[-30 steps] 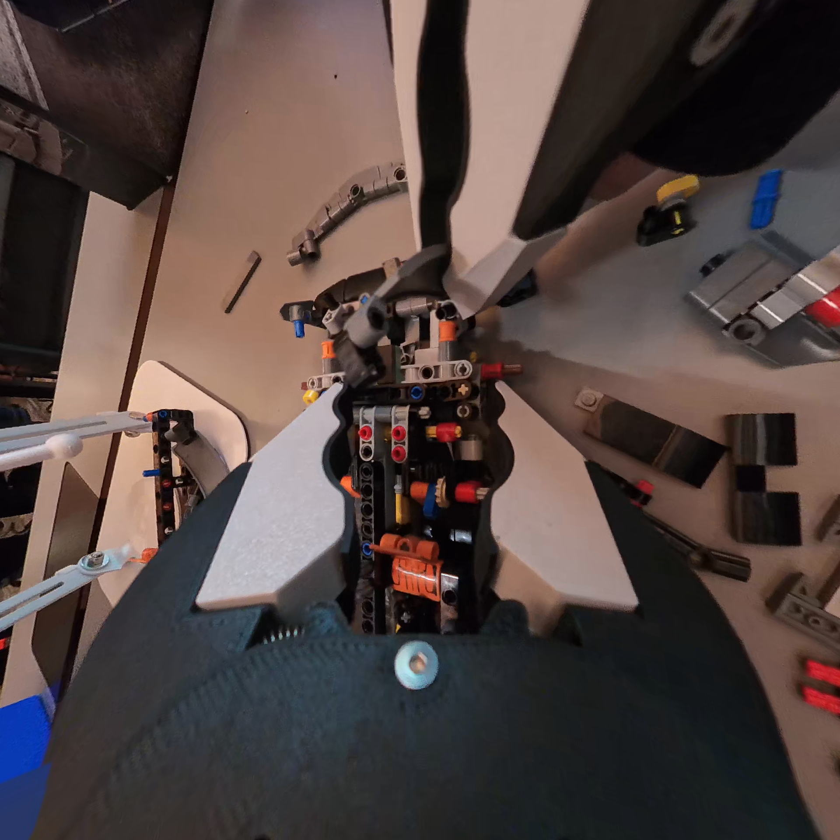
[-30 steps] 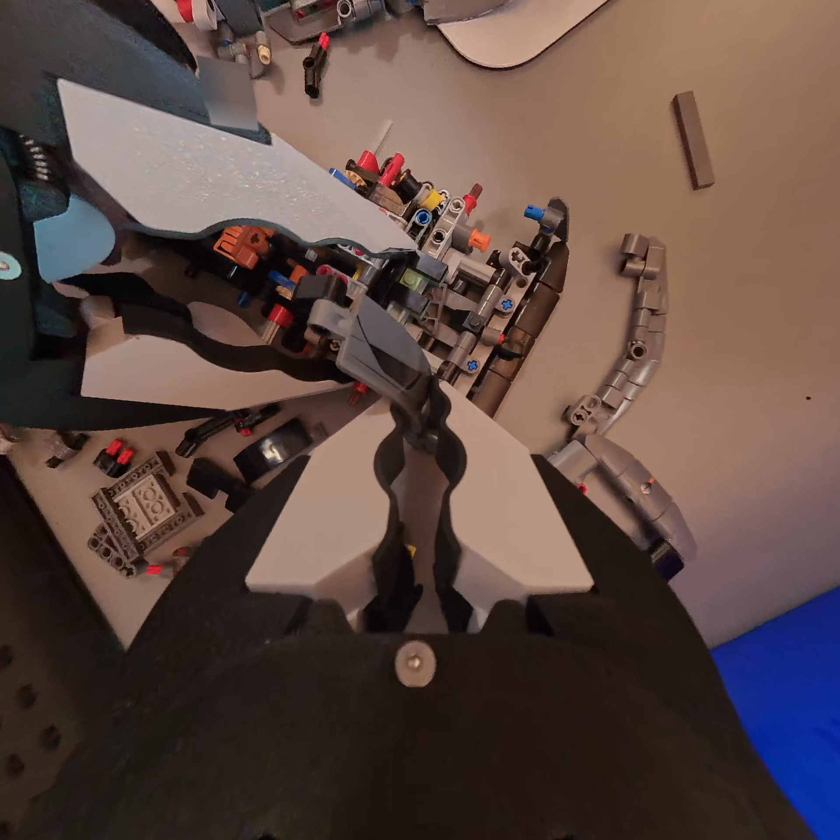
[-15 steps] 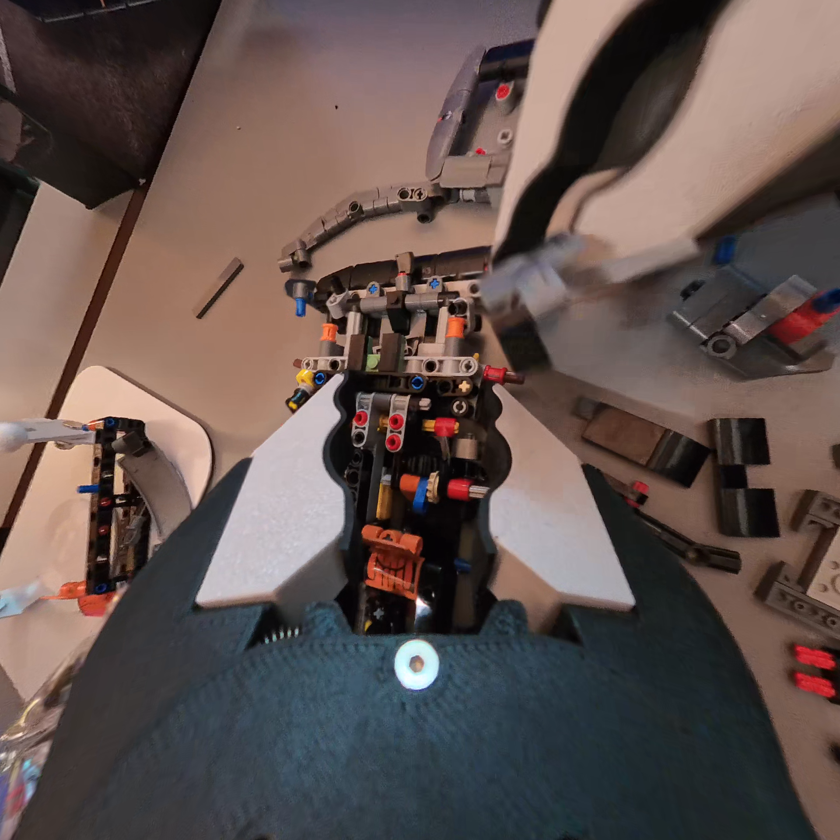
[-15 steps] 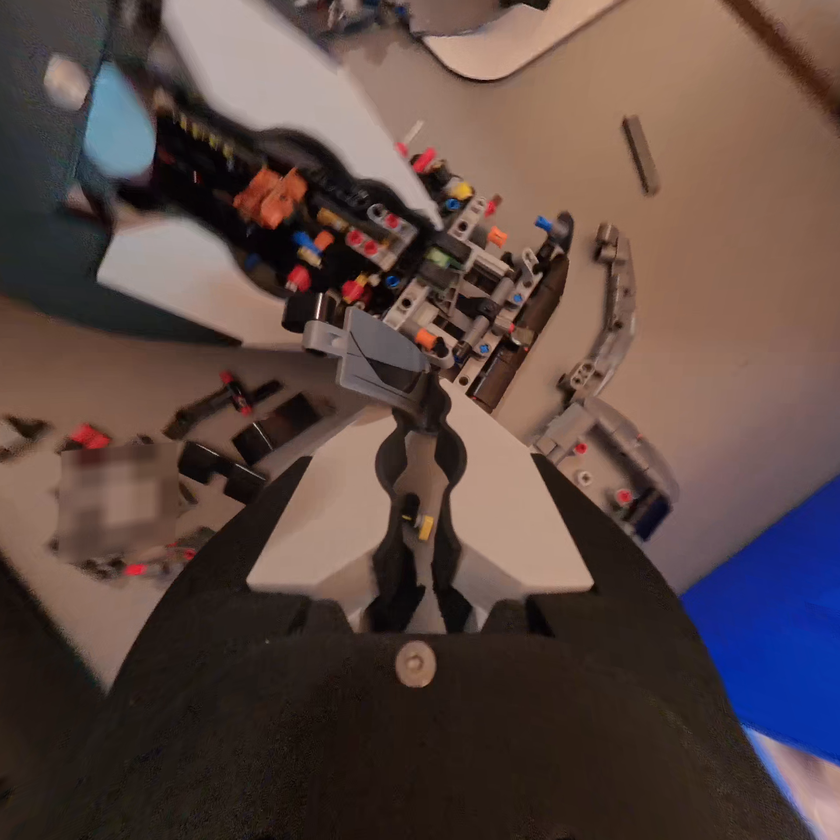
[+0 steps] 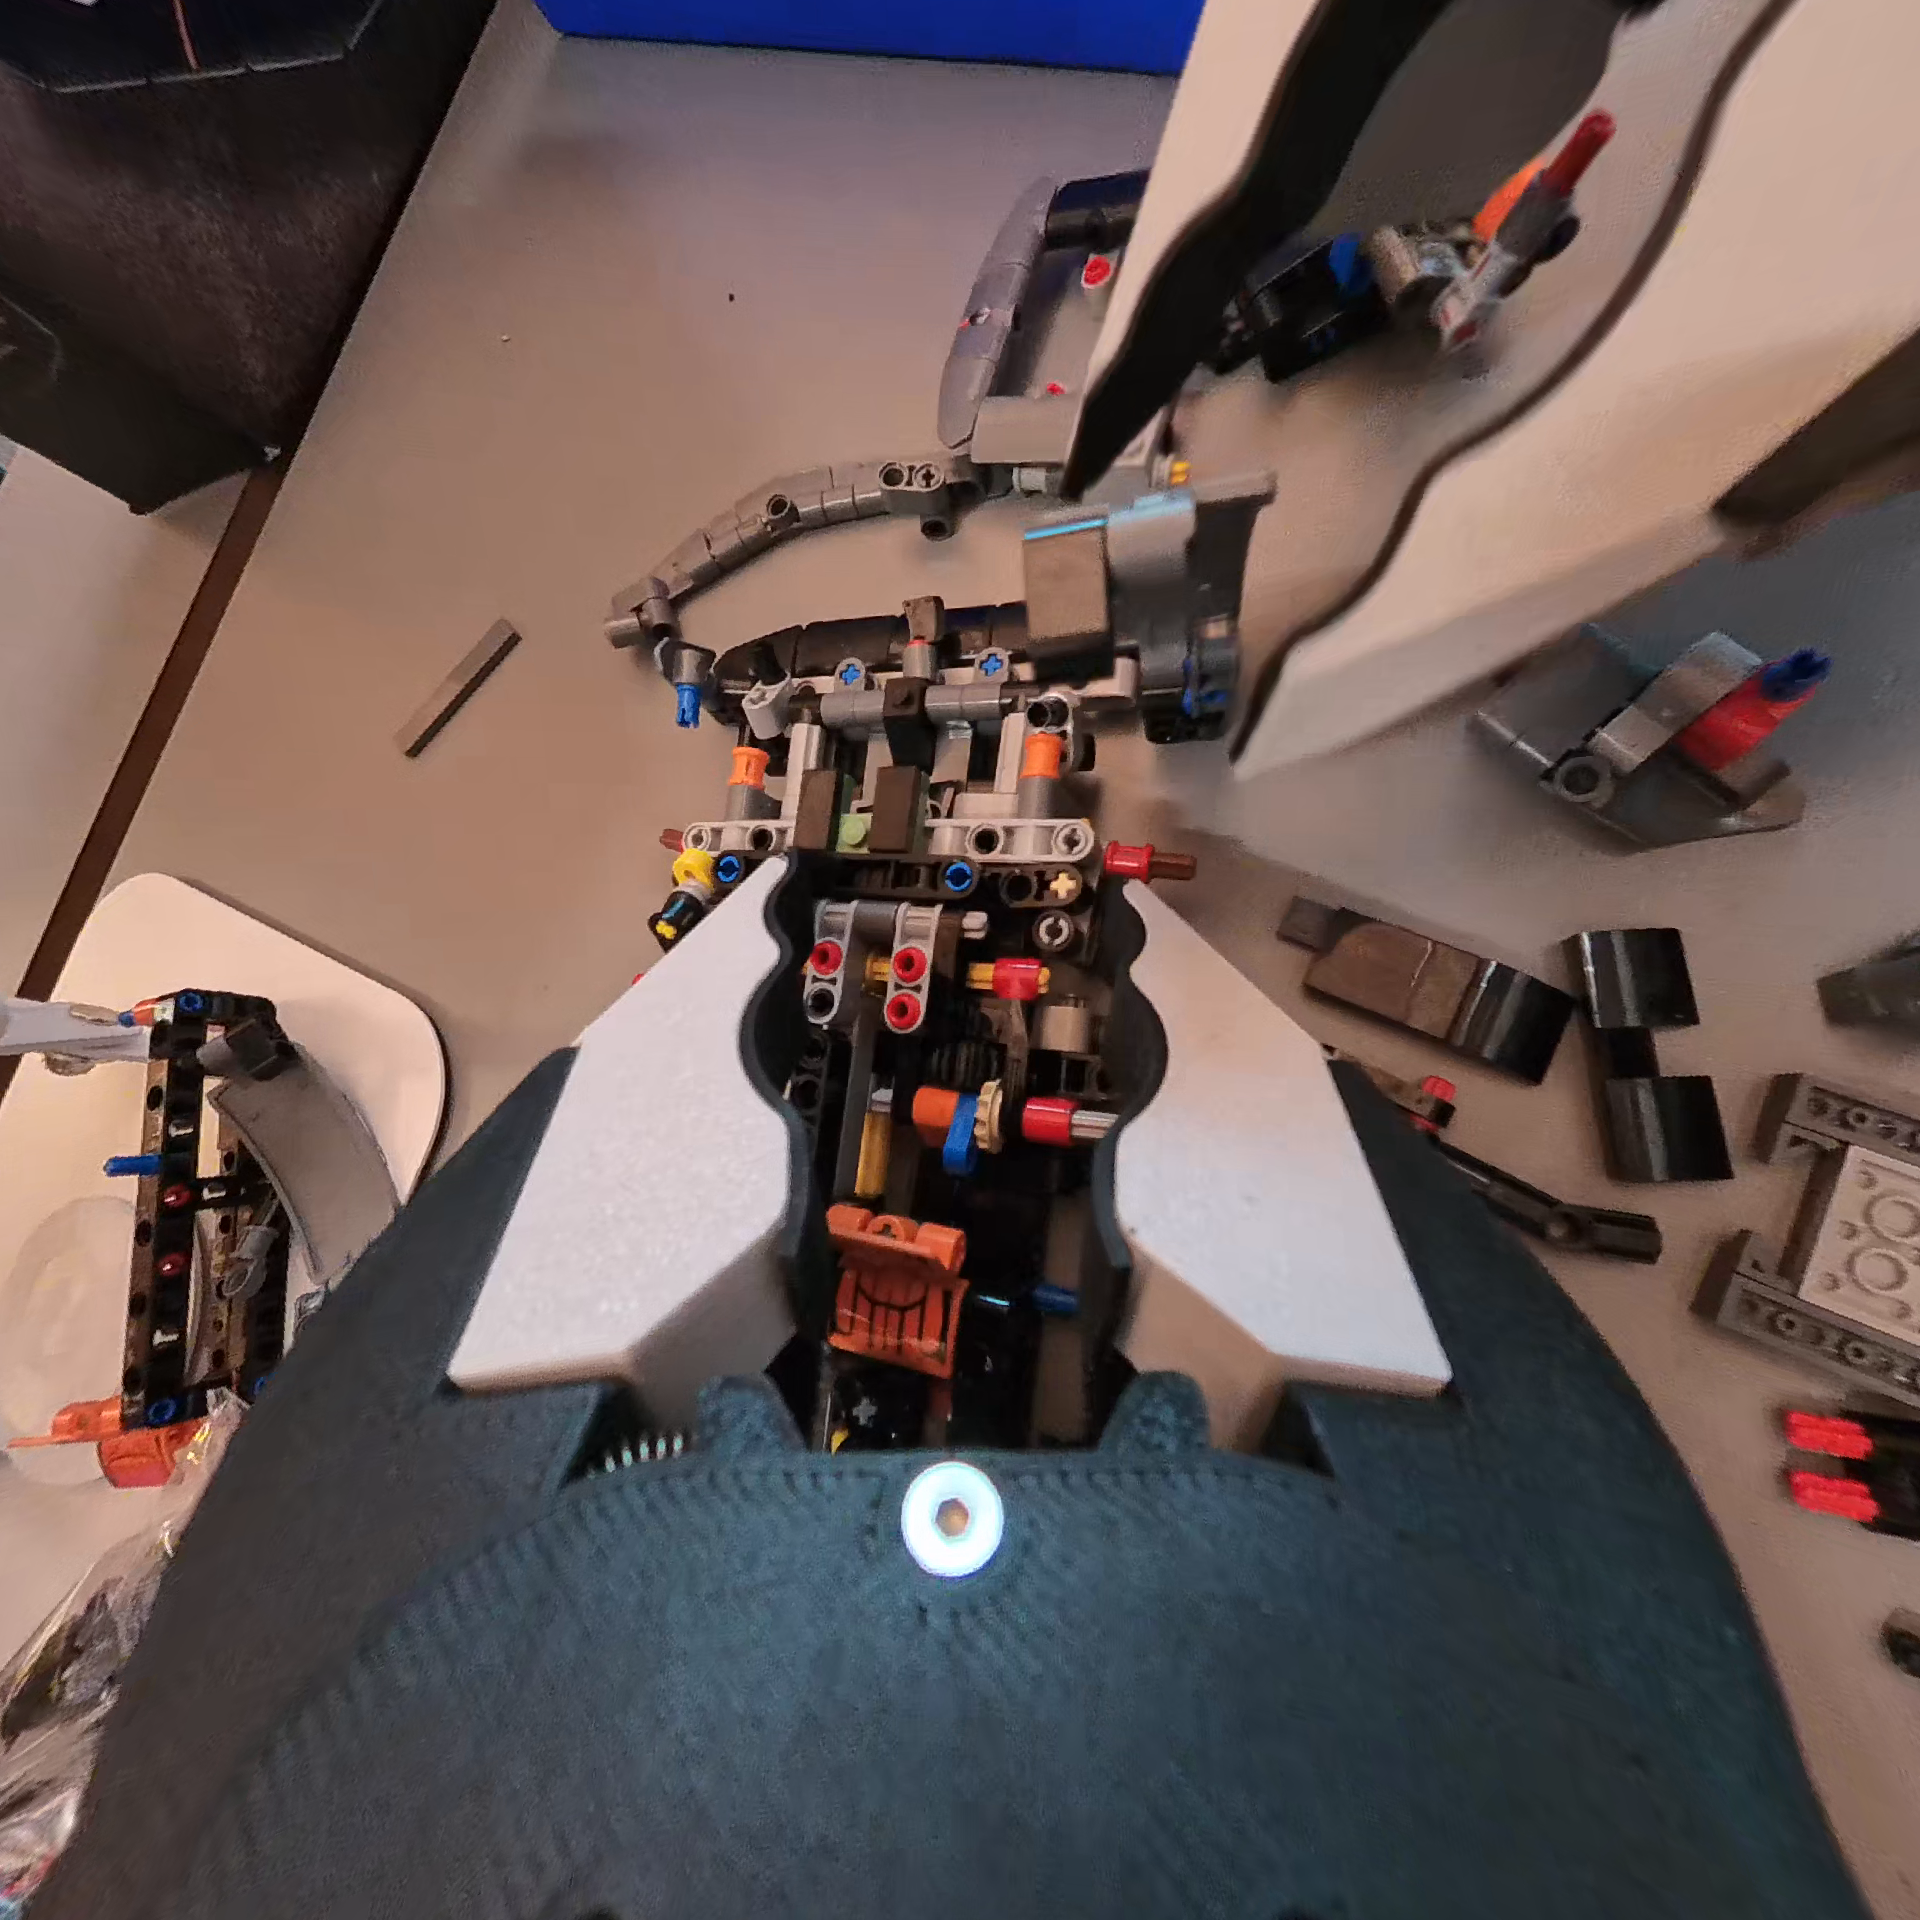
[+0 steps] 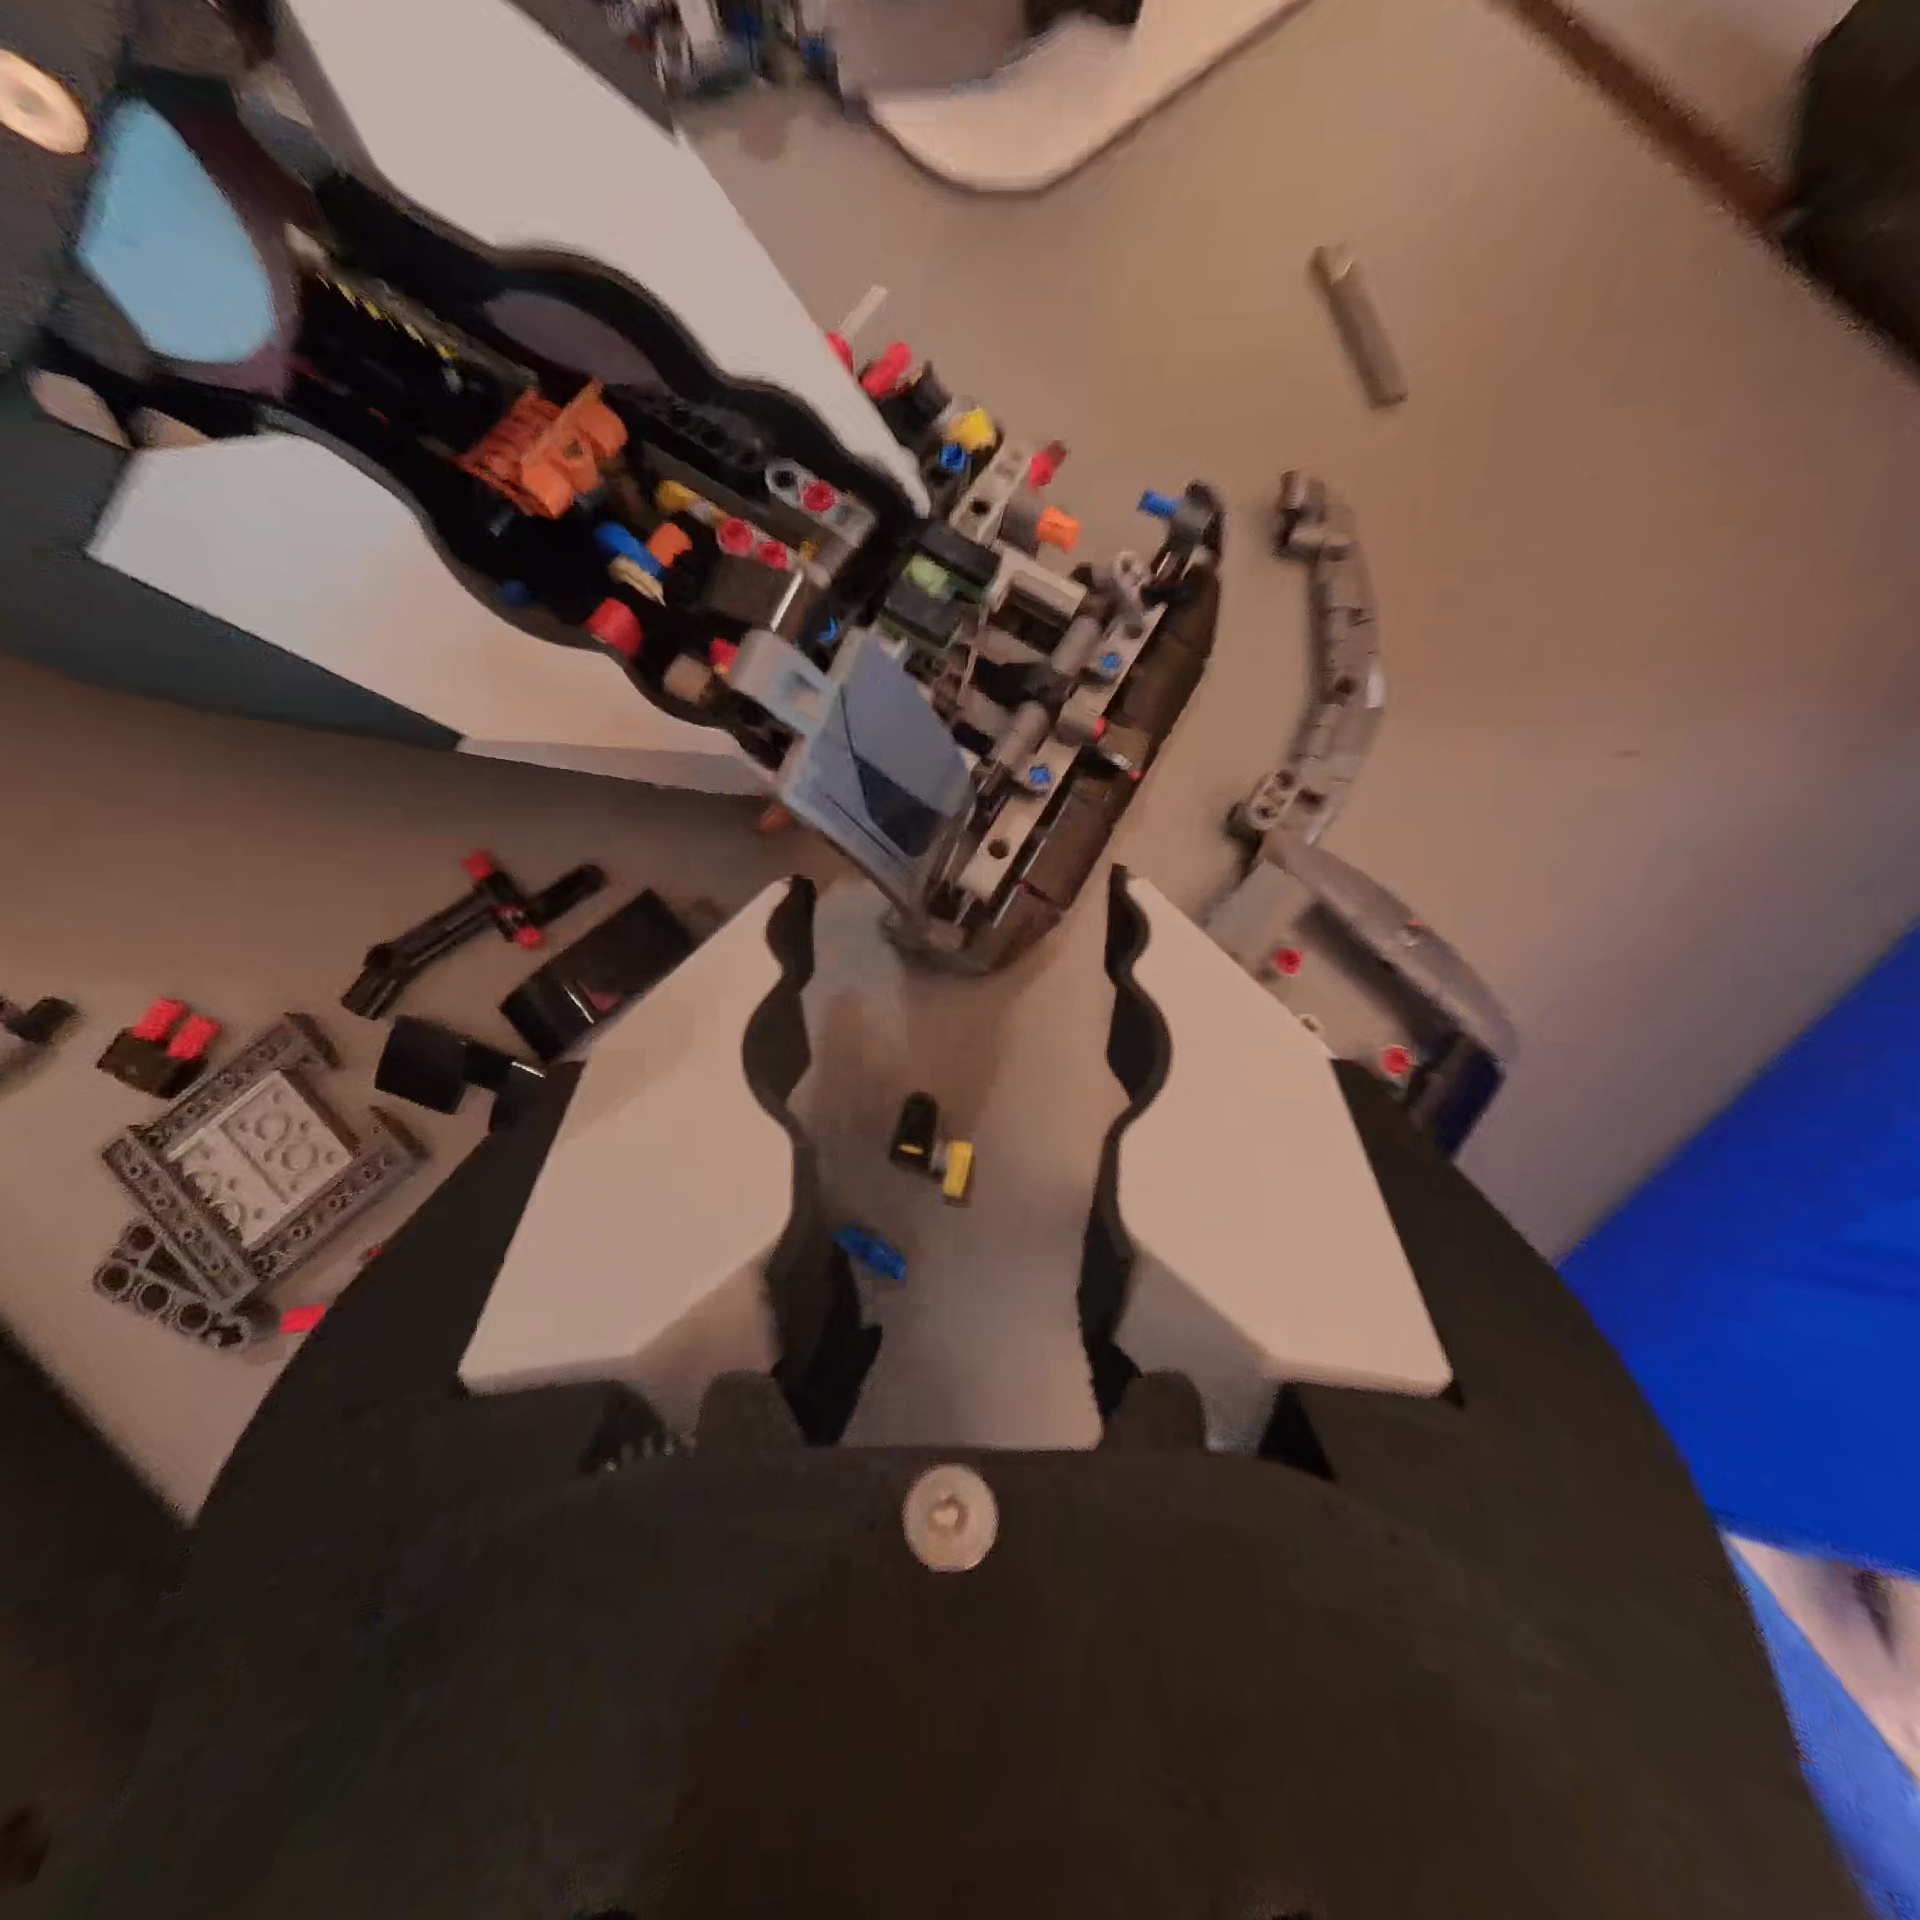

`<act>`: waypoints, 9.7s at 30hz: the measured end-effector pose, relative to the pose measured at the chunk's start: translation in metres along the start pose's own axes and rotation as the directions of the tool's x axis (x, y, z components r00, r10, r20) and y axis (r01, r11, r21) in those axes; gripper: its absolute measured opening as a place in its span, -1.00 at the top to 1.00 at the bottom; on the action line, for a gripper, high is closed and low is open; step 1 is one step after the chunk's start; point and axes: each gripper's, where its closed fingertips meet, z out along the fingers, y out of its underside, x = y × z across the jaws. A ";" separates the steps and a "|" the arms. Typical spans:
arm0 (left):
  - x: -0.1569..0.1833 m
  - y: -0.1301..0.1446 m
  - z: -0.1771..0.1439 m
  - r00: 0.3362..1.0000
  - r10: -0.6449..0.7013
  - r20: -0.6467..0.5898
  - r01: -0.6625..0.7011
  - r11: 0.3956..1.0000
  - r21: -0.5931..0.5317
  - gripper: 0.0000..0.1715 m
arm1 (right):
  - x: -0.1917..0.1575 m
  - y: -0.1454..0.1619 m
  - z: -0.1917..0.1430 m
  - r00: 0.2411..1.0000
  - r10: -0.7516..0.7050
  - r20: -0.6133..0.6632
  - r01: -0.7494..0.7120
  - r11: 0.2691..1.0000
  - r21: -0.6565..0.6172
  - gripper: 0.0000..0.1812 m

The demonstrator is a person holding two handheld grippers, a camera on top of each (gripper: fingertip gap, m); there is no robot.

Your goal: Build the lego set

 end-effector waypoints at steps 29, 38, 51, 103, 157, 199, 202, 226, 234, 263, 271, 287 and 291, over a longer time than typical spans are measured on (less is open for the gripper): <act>0.003 -0.006 0.005 0.999 -0.037 0.007 0.036 0.999 0.038 0.40 | -0.001 0.021 0.003 0.991 0.133 -0.010 -0.133 0.991 0.001 0.83; 0.004 -0.007 0.005 0.999 -0.033 -0.001 0.033 0.998 0.051 0.43 | -0.007 0.021 -0.001 0.988 0.114 -0.103 -0.116 0.993 -0.009 0.84; -0.007 0.000 -0.009 0.993 -0.102 -0.066 0.108 0.990 0.086 0.63 | -0.032 0.023 -0.015 0.966 0.156 0.207 -0.177 0.981 0.086 0.81; -0.003 -0.041 -0.086 0.977 0.214 0.019 -0.206 0.909 0.364 -0.13 | -0.014 -0.083 -0.092 0.730 0.075 0.680 -0.502 0.733 0.458 0.93; 0.017 0.008 -0.079 0.917 0.397 -0.027 -0.395 0.917 0.054 0.55 | -0.070 -0.048 -0.059 0.908 -0.371 0.197 0.260 0.865 0.430 0.81; 0.022 0.014 -0.090 0.911 0.403 -0.089 -0.395 0.914 0.090 0.56 | -0.092 -0.063 -0.043 0.853 -0.471 0.226 0.362 0.845 0.393 0.81; 0.027 0.009 -0.096 0.907 0.408 -0.102 -0.395 0.909 0.132 0.56 | -0.096 -0.065 -0.055 0.837 -0.400 0.374 0.222 0.872 0.436 0.81; 0.028 -0.006 -0.098 0.935 0.350 -0.047 -0.342 0.931 0.130 0.60 | -0.076 -0.084 -0.071 0.927 -0.310 0.209 0.142 0.809 0.570 0.96; 0.036 -0.006 -0.100 0.917 0.397 -0.036 -0.390 0.913 0.123 0.60 | -0.077 -0.089 -0.068 0.864 -0.105 0.492 -0.186 0.842 0.506 0.95; 0.035 -0.001 -0.097 0.914 0.401 -0.059 -0.389 0.908 0.155 0.58 | -0.090 -0.067 -0.075 0.859 -0.453 0.238 0.273 0.800 0.535 0.69; 0.035 0.000 -0.095 0.912 0.407 -0.052 -0.396 0.907 0.146 0.58 | -0.094 -0.068 -0.070 0.853 -0.506 0.132 0.375 0.768 0.519 0.84; 0.021 -0.013 -0.087 0.796 0.554 0.244 -0.577 0.816 0.031 0.58 | -0.081 -0.065 -0.078 0.788 -0.180 0.589 -0.135 0.883 0.450 0.92; 0.013 -0.020 -0.091 0.707 0.605 0.366 -0.644 0.765 -0.020 0.58 | -0.079 -0.068 -0.084 0.857 -0.285 0.430 0.015 0.847 0.531 0.90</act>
